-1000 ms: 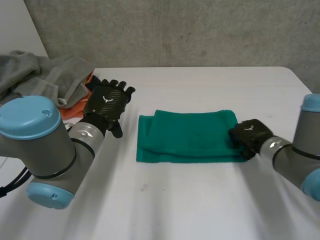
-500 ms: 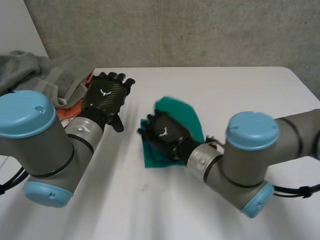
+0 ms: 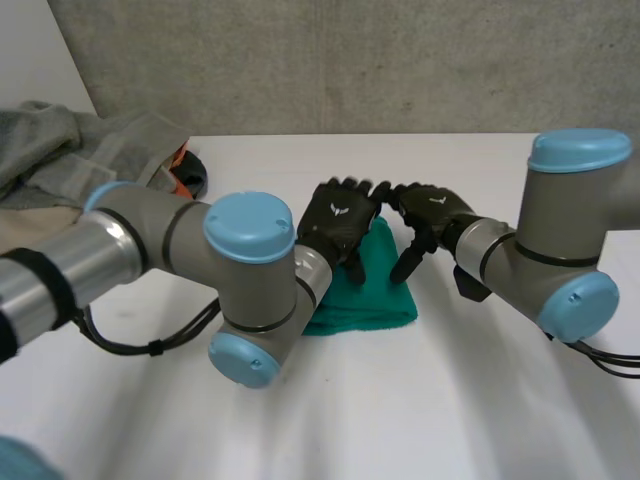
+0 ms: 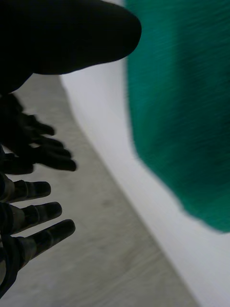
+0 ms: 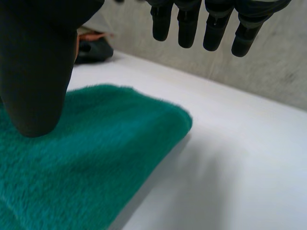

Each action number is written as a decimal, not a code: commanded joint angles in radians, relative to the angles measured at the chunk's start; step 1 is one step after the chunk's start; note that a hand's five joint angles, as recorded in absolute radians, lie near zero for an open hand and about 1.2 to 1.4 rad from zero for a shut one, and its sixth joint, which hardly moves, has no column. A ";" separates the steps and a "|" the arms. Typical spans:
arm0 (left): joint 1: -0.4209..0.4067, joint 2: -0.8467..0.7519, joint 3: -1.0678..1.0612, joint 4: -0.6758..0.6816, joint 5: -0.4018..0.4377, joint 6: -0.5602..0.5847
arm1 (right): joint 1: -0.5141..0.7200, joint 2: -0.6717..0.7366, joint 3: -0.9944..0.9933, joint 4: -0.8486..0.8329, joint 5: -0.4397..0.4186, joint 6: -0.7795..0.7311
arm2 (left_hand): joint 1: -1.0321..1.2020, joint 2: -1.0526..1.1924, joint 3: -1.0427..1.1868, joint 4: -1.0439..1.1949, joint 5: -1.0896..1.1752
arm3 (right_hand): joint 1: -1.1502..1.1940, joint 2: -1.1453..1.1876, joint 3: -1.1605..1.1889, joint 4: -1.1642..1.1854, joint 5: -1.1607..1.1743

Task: Fold the laundry.

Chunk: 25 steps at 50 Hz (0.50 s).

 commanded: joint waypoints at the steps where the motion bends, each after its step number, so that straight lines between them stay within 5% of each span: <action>1: 0.050 -0.061 0.033 -0.110 -0.136 0.016 | 0.020 0.152 -0.173 0.141 -0.011 -0.017 | 0.008 -0.019 -0.025 -0.018 -0.039 | -0.050 -0.037 -0.036 -0.036 -0.044; 13: 0.085 -0.038 -0.071 -0.232 -0.164 0.121 | 0.021 0.257 -0.287 0.264 0.048 -0.186 | 0.041 0.013 0.008 0.015 -0.007 | -0.050 -0.037 -0.036 -0.036 -0.044; 25: 0.073 0.258 -0.120 -0.187 -0.064 0.084 | 0.003 -0.010 -0.030 0.028 0.260 -0.249 | 0.002 -0.025 -0.031 -0.024 -0.045 | -0.050 -0.037 -0.036 -0.036 -0.044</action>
